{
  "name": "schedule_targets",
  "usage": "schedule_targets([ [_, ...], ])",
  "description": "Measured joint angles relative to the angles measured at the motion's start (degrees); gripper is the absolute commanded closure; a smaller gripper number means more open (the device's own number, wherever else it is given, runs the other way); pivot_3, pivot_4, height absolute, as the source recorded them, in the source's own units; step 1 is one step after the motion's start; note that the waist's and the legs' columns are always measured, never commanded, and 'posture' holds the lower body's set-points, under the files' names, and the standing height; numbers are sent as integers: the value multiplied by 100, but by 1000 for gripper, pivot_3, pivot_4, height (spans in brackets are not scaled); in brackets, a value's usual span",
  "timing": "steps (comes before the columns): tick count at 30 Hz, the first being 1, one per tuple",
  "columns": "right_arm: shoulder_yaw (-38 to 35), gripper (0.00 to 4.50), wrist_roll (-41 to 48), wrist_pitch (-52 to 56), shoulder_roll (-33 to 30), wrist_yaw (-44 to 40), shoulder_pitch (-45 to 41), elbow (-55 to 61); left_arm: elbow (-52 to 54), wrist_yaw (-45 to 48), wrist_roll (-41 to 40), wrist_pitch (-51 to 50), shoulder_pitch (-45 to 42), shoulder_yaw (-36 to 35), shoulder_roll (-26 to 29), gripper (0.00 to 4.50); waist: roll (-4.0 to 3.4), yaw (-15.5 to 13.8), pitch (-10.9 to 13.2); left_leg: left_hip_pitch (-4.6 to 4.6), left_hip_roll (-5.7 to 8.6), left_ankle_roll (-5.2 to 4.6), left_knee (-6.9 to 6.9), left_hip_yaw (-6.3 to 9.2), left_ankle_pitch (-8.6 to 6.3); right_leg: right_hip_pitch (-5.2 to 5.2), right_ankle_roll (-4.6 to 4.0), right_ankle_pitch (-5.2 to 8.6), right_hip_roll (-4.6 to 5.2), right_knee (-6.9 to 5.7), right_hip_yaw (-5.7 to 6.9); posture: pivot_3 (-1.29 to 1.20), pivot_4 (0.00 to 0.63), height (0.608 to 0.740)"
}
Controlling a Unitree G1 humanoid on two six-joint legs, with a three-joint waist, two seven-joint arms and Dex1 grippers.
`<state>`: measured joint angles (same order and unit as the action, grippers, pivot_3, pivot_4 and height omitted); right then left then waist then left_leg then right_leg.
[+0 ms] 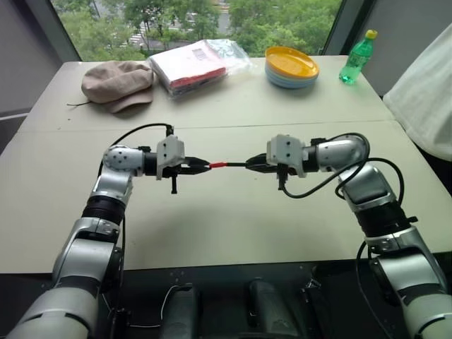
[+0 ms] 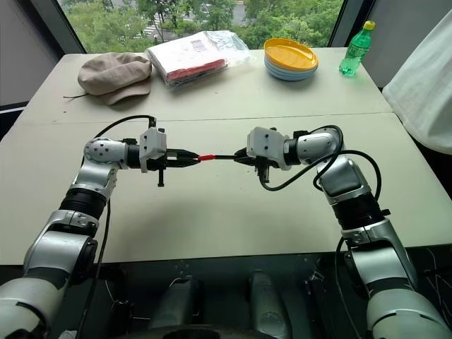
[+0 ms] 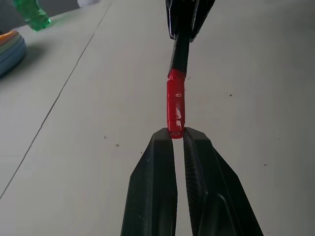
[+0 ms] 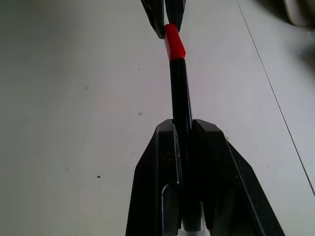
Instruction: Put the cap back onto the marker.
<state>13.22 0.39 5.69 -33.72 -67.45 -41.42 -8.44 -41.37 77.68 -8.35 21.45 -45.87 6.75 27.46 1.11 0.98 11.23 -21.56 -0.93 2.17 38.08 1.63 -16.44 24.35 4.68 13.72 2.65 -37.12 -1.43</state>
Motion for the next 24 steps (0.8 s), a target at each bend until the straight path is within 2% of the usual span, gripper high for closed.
schedule_targets([
  [12, -1, 4453, 271, 873, 12, -300, 0, 171, -13, 35, 242, 608, 1, 74, 14, 4477, 0, -3, 0, 0, 0, 0, 0, 0, 0, 0, 0, 0, 0, 0, 0, 0, 150, 740],
  [24, 1, 4453, 322, 1621, 84, -239, -9, 426, -126, -363, 598, 1315, 0, 131, 5, 4477, 0, -7, 0, -1, 0, 0, 0, 1, 0, 0, 0, 0, 0, 0, 0, 0, 150, 740],
])
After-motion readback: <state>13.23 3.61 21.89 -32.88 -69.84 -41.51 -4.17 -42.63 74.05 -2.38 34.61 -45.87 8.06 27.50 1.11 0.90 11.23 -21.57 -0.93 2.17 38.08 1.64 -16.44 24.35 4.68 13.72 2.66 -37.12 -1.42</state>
